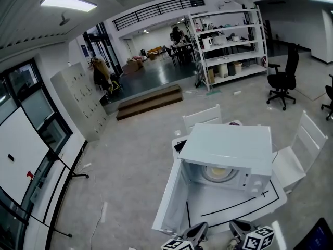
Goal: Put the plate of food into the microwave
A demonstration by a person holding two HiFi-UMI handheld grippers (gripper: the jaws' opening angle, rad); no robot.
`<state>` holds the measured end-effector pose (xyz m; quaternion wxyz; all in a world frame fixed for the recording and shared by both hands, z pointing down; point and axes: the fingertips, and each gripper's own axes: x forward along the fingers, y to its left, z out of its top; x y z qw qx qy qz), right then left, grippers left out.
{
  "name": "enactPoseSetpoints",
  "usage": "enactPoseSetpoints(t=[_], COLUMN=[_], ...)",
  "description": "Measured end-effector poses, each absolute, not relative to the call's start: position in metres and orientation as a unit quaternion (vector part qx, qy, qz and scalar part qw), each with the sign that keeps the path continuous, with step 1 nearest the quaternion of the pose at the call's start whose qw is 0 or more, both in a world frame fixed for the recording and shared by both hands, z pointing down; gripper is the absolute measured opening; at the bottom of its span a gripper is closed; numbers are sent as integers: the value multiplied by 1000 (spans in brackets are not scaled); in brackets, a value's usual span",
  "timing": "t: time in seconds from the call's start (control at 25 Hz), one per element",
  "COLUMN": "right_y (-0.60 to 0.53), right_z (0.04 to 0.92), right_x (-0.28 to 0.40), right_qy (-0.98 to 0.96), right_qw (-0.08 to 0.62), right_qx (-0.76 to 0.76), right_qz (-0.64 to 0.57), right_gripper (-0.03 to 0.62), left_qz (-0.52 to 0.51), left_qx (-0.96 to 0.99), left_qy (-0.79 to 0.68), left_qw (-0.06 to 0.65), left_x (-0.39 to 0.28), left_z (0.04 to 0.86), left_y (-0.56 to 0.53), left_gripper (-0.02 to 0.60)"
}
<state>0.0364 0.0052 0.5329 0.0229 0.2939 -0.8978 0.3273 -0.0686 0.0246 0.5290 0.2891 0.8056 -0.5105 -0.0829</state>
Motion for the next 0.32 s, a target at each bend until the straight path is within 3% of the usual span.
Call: enactPoseSetpoints(t=[0.32], right_y=[2], right_z=[524], right_x=[33], right_qy=[-899], right_qw=[25], right_qx=[296], right_qz=[323], right_gripper=[-2], left_qz=[-85], left_qx=[807], left_qy=[-510], left_qw=[285], left_x=[-70], left_z=[526], left_y=[23], left_gripper=[6])
